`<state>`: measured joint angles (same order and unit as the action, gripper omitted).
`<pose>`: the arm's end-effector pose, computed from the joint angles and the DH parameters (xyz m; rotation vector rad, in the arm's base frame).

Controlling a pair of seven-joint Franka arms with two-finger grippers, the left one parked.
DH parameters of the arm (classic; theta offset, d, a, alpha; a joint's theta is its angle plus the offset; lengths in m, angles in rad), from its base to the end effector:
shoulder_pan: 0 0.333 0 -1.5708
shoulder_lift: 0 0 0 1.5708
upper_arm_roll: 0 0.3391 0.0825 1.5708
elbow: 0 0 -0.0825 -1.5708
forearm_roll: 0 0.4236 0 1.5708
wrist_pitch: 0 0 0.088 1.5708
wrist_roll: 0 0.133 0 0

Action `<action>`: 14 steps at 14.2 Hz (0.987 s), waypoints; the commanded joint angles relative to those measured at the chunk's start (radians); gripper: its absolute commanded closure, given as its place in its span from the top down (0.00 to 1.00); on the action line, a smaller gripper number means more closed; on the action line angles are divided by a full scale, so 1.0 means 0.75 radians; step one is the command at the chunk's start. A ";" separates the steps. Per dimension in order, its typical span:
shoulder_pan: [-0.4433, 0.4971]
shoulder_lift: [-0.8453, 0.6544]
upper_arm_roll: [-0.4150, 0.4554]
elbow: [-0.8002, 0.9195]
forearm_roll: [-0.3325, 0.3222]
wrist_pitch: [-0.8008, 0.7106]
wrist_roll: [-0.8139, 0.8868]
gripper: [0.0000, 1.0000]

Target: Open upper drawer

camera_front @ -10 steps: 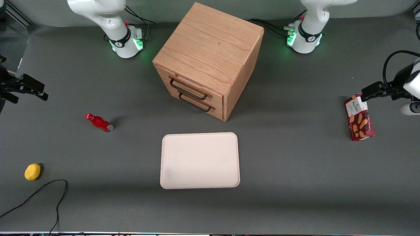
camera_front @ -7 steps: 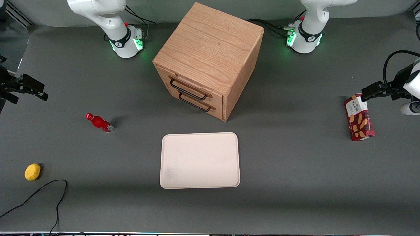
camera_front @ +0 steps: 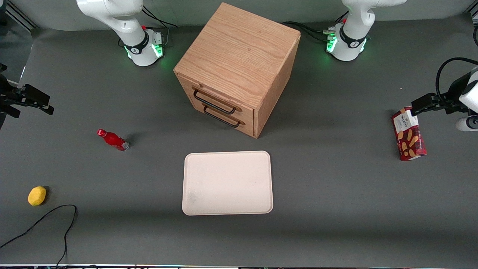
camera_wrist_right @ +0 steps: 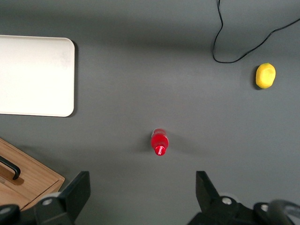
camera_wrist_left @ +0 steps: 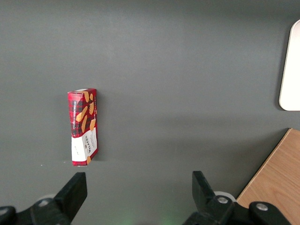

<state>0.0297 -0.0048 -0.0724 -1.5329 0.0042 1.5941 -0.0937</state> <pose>0.5966 -0.0250 0.6461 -3.1388 -0.0801 -0.1039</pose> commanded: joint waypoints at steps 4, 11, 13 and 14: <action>0.020 0.031 0.045 0.025 -0.018 0.006 0.244 1.00; 0.126 0.059 0.101 0.025 -0.002 0.016 0.075 1.00; 0.187 0.078 0.099 0.029 0.007 0.046 -0.016 1.00; 0.254 0.094 0.099 0.031 0.005 0.075 -0.022 1.00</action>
<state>0.1656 0.0409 0.0089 -1.5318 0.0052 1.6266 -0.0647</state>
